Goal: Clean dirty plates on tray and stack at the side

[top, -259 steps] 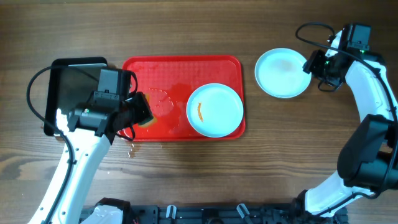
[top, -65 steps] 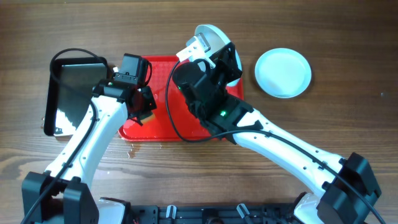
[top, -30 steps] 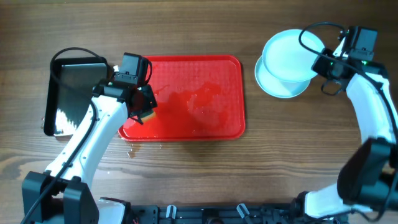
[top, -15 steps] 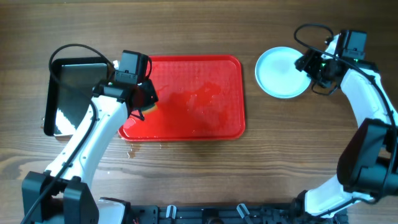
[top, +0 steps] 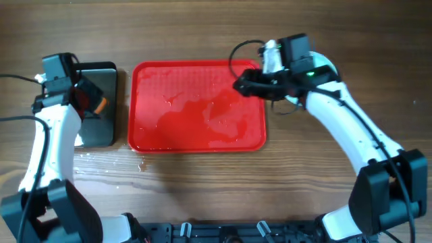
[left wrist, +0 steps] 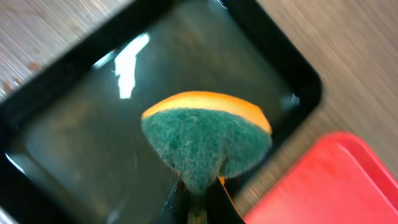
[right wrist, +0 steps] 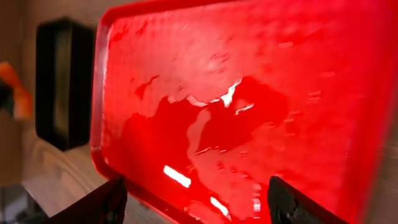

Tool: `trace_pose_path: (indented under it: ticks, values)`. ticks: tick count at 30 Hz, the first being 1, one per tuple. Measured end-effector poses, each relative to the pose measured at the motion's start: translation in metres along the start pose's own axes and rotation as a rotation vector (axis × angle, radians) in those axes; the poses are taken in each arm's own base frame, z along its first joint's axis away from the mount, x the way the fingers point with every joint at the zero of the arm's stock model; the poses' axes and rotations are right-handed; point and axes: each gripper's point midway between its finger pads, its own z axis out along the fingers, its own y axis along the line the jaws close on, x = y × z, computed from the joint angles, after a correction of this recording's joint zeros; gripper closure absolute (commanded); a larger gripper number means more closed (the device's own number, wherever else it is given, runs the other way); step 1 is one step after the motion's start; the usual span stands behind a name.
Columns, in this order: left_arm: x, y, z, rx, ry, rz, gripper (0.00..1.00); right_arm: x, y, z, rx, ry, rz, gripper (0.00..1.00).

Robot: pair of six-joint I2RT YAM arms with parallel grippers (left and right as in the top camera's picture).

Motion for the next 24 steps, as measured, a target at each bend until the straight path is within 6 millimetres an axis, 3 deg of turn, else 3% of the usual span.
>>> trace_pose_path:
  ticks: [1, 4, 5, 6, 7, 8, 15, 18, 21, 23, 24]
  values:
    - [-0.001, 0.007, 0.010, -0.020, 0.013, 0.008, 0.92, 0.006, 0.010, 0.006, 0.001, 0.010, -0.022, 0.00]
    - [0.006, 0.024, 0.042, -0.071, 0.064, 0.070, 0.91, 0.021, 0.035, 0.019, 0.025, 0.018, -0.092, 0.00]
    - [0.009, 0.027, 0.050, -0.083, 0.078, 0.090, 0.85, 0.023, 0.037, 0.021, 0.031, 0.018, -0.099, 0.01]
    - [0.012, 0.028, 0.057, -0.088, 0.090, 0.110, 0.64, 0.024, 0.038, 0.022, 0.045, 0.014, -0.107, 0.01]
    - [0.013, 0.028, 0.061, -0.092, 0.095, 0.119, 0.28, 0.024, 0.037, 0.022, 0.053, 0.011, -0.106, 0.01]
    - [0.014, 0.028, 0.064, -0.093, 0.097, 0.135, 0.03, 0.023, 0.036, 0.022, 0.064, 0.006, -0.106, 0.00]
    - [0.015, 0.028, 0.063, -0.091, 0.104, 0.145, 0.00, 0.025, 0.029, 0.021, 0.096, 0.012, -0.096, 0.00]
    - [0.005, 0.018, 0.036, -0.027, 0.068, 0.097, 0.00, 0.026, 0.032, -0.003, 0.121, -0.018, -0.102, 0.00]
    - [-0.020, -0.021, -0.036, 0.225, -0.044, 0.062, 0.00, 0.025, 0.043, -0.047, 0.128, -0.088, -0.122, 0.00]
    - [-0.023, -0.038, -0.081, 0.365, -0.085, 0.068, 0.00, 0.039, 0.045, -0.086, 0.169, -0.123, -0.135, 0.00]
    - [-0.020, -0.044, -0.105, 0.432, -0.097, 0.075, 0.00, 0.044, 0.046, -0.096, 0.182, -0.130, -0.142, 0.00]
